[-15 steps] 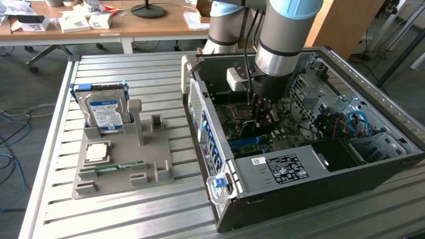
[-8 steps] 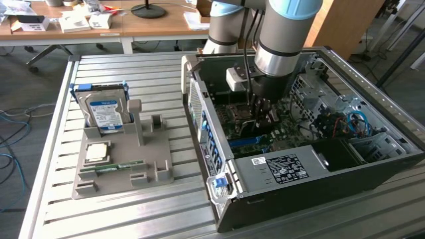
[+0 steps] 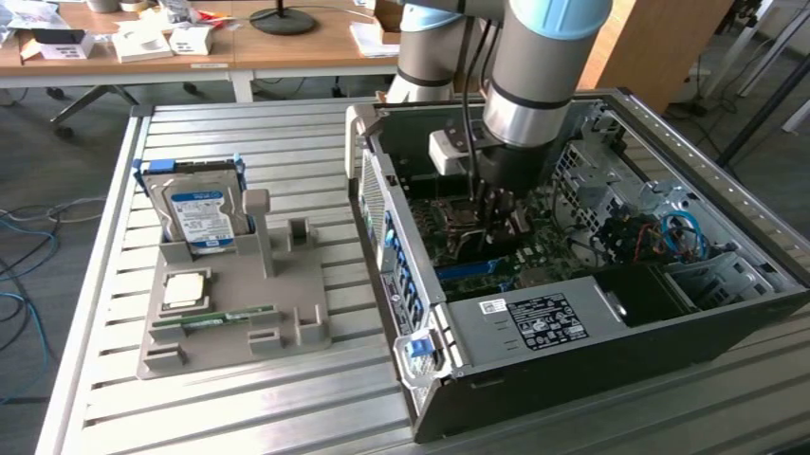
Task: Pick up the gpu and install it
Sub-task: 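Insert the gpu into the slot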
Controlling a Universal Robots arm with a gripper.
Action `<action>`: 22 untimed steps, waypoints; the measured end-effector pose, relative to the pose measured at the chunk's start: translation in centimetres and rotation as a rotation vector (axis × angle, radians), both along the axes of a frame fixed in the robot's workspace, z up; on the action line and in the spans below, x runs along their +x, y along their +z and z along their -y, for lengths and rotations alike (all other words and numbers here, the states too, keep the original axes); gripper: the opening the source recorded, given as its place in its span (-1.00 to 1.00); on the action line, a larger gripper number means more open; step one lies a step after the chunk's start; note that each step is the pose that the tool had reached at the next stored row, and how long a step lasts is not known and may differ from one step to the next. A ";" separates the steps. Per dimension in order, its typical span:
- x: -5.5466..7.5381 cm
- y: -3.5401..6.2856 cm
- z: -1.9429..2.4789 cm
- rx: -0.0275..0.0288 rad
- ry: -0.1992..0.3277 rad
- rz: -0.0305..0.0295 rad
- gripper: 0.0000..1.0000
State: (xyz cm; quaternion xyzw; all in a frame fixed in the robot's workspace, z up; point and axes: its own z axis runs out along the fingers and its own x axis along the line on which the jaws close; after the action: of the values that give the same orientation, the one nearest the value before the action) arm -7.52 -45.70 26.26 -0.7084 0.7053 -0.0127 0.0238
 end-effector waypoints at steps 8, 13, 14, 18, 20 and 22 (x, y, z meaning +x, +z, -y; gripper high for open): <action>0.0 -0.16 -0.01 0.0004 0.000 0.0002 -0.48; 0.0 -0.37 0.01 0.0000 0.000 0.0001 -0.48; 0.0 -0.41 0.02 -0.0001 0.000 0.0000 -0.48; 0.0 -0.44 0.03 -0.0001 0.000 0.0000 -0.48; 0.0 -0.45 0.09 0.0001 0.000 0.0001 -0.48; 0.0 -0.44 0.13 -0.0001 0.000 0.0001 -0.48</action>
State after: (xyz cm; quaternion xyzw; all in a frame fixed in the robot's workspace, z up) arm -7.53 -45.83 25.82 -0.7084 0.7053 -0.0127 0.0238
